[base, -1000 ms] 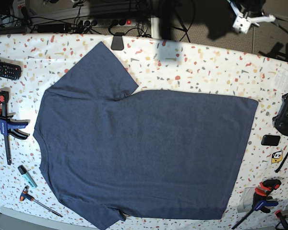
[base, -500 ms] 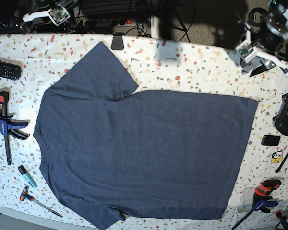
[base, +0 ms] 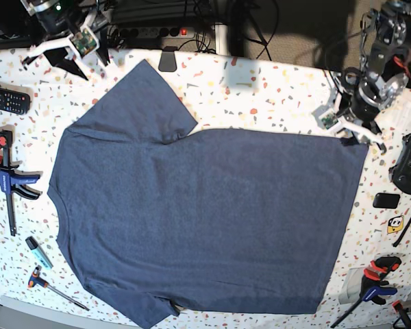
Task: Fold the T-shirt properly
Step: 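Move both grippers to the shirt's shoulder corners and grasp them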
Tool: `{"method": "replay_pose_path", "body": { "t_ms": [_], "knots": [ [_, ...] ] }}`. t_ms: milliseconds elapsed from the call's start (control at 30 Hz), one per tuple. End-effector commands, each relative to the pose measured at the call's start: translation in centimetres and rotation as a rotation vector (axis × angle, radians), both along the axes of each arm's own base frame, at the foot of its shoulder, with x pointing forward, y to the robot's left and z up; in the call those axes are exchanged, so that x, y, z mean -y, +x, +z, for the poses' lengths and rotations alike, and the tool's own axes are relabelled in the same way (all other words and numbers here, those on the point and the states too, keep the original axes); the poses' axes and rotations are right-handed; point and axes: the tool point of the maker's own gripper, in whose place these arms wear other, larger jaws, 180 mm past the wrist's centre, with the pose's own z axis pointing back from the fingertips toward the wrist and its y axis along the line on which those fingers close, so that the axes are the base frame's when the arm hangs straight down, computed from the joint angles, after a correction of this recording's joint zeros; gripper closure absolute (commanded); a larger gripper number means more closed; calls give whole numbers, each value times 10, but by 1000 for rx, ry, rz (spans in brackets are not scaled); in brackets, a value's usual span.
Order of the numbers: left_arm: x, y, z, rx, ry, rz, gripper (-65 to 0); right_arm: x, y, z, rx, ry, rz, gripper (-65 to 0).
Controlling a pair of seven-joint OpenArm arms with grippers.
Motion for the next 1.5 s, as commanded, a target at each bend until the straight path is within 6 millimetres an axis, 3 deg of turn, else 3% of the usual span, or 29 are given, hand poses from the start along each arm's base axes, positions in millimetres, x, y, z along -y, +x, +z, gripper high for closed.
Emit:
{"method": "replay_pose_path", "body": {
  "t_ms": [0,167,367,467,533,633,1000,1267,1467],
  "knots": [
    [-14,8,3,6,39,2,-220,-2,4,9,32,3,9,-261],
    [-23,15,-20,-59,89,-20,-220,-2,4,9,34,6,8,-261],
    [-18,12,-48,-141,152,-78,-220,-2,4,9,34,5,8,-261],
    [-16,7,-53,-160,168,-98,-215,-2,4,9,34,5,8,-261],
    [-17,5,-54,-168,177,-99,-164,-2,5,9,39,-3,12,-260],
    [-20,2,-56,-177,187,-92,0,2,6,10,57,-68,37,-260],
    [-39,-5,-59,-225,210,49,0,18,27,15,158,-307,118,-261],
    [-43,-6,-59,-220,186,119,0,38,51,-7,156,-434,196,-261],
    [-43,-7,-59,-221,186,118,0,31,51,-49,72,-449,274,-260]
  ]
}}
